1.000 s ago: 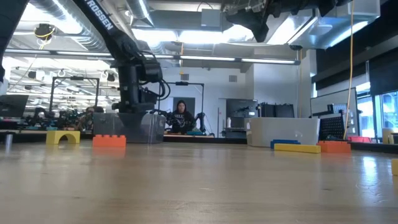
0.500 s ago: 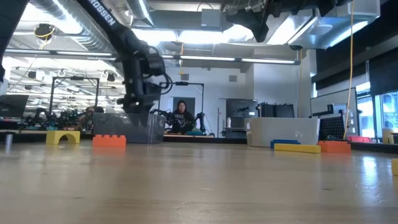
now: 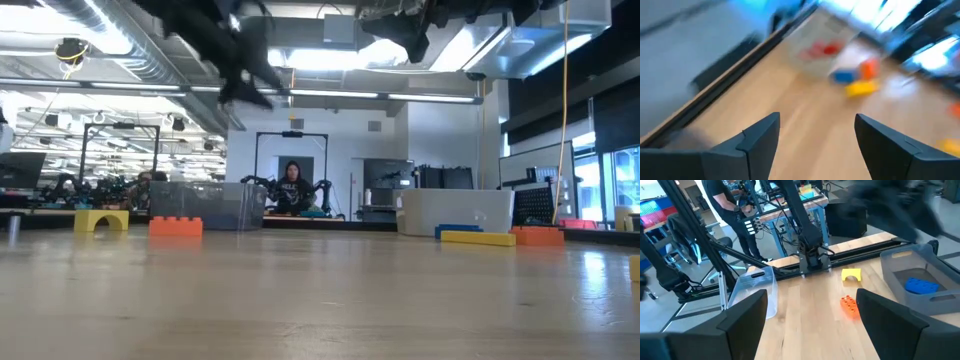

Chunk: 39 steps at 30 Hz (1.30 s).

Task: Sort & place blocks by color
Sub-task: Put the top blue three stud game piece into the black transparent bin

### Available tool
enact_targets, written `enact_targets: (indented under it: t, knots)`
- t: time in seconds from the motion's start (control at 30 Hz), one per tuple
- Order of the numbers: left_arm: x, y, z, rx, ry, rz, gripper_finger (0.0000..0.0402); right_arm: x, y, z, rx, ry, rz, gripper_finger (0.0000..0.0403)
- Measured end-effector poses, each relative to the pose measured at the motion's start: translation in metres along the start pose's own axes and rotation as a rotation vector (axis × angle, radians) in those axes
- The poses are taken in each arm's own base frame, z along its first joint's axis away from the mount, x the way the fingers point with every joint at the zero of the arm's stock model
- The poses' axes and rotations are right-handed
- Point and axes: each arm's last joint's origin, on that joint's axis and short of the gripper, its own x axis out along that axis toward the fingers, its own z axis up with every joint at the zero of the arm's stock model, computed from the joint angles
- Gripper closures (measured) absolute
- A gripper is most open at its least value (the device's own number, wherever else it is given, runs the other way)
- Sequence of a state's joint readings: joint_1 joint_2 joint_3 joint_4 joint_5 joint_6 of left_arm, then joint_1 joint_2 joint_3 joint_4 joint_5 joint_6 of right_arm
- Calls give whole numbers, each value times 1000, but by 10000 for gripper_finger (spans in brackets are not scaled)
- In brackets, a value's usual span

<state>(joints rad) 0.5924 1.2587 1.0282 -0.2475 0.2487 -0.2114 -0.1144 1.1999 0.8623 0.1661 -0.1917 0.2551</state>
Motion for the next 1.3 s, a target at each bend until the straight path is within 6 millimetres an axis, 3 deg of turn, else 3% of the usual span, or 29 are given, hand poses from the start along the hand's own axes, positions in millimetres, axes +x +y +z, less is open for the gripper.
enact_targets:
  t: [0.23,0.37,0.43,0.9,1.03,1.13,1.3]
  knots:
    - [-44,-57,-63,-1,-344,-250,154,0,0,0,5,-3,1,96]
    - [-56,-69,-94,0,-463,-271,154,0,0,1,55,-8,2,96]
    - [-61,-72,-101,13,-513,-283,154,0,0,1,58,-8,2,96]
    - [-66,-76,-106,38,-492,-375,154,0,0,1,61,-8,5,96]
    - [-66,-76,-106,23,-493,-368,154,0,0,0,168,-3,-1,96]
    - [-66,-76,-106,-15,-486,-378,154,-2,-6,-6,310,95,-115,96]
    - [-66,-76,-106,-17,-485,-377,154,-24,-29,-26,502,451,-514,96]
